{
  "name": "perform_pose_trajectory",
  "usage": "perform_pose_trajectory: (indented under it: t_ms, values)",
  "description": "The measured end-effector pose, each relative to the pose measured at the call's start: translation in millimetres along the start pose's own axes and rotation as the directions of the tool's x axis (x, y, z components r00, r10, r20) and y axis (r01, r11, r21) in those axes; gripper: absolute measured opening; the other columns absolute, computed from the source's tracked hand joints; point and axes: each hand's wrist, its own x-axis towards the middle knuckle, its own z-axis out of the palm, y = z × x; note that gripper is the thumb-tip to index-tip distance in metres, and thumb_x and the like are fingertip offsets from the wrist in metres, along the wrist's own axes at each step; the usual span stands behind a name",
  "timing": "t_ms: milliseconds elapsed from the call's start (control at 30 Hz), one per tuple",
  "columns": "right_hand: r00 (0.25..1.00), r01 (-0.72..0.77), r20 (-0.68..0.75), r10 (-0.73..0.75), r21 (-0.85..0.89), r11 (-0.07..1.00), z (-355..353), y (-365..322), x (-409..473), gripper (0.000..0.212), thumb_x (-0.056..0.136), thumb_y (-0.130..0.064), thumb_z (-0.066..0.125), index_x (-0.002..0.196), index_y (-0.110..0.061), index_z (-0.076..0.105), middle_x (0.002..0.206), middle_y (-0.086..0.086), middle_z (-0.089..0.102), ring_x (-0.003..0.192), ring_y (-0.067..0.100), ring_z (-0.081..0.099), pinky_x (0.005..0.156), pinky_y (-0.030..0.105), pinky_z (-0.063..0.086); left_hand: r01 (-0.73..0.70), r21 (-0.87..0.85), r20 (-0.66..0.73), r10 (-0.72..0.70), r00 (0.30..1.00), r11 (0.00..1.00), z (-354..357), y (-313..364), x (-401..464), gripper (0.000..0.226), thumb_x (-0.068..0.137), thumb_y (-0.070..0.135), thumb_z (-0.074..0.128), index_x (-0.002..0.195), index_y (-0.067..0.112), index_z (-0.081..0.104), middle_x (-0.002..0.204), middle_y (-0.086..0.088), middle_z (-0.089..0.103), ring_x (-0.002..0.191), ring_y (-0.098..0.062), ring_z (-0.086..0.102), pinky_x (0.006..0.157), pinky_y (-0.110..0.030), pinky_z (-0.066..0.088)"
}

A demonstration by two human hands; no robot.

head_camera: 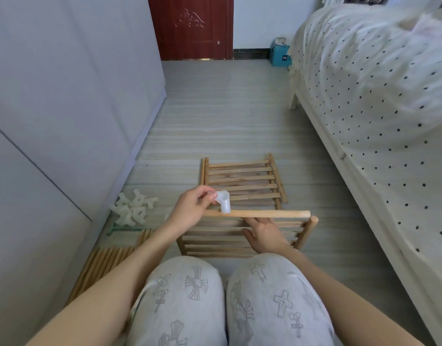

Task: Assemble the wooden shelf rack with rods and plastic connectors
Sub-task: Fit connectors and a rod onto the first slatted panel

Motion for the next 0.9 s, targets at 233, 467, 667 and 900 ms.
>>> perform_pose_trajectory:
  t_ms: [233,467,667,900]
  values:
    - [0.980,-0.031,-0.172,0.096,0.345,0.938,-44,-9,-21,0.024,0.095,-0.027,0.050,0.088,-0.018,0.072,0.083,-0.004,0.073,0.079,0.011,0.066,0.076,0.022,0.046,-0.095,0.191,-0.001,0.097,0.995,0.977,14,-11,-8,0.024,0.094,0.035,0.050,0.107,0.022,0.065,0.092,0.010,0.069,0.092,-0.010,0.063,0.093,-0.035,0.046]
    - [0.989,0.040,-0.149,0.022,0.404,0.914,-67,-38,4,0.051,0.084,-0.036,0.067,0.130,-0.022,0.052,0.105,-0.008,0.051,0.072,0.001,0.047,0.080,0.021,0.041,-0.075,0.120,0.004,0.075,0.997,0.990,13,-2,-9,0.010,0.094,0.034,0.050,0.095,0.038,0.059,0.087,0.023,0.061,0.089,0.000,0.060,0.086,-0.018,0.039]
    - [0.986,0.024,-0.160,0.051,0.436,0.900,-57,-49,9,0.024,0.085,-0.025,0.066,0.106,-0.014,0.062,0.108,-0.001,0.058,0.082,0.011,0.057,0.077,0.022,0.045,-0.081,0.080,0.046,0.078,0.996,0.994,13,-4,-12,0.010,0.094,0.031,0.050,0.096,0.035,0.059,0.095,0.016,0.063,0.095,-0.005,0.057,0.082,-0.015,0.038]
    - [0.990,-0.027,-0.111,0.084,0.438,0.899,-60,-55,12,0.029,0.083,-0.024,0.069,0.108,-0.012,0.060,0.109,0.003,0.058,0.086,0.013,0.054,0.075,0.020,0.041,-0.004,0.093,-0.026,0.007,1.000,0.996,18,-2,-9,0.019,0.096,0.030,0.047,0.099,0.023,0.065,0.093,0.006,0.067,0.088,-0.007,0.059,0.082,-0.023,0.043]
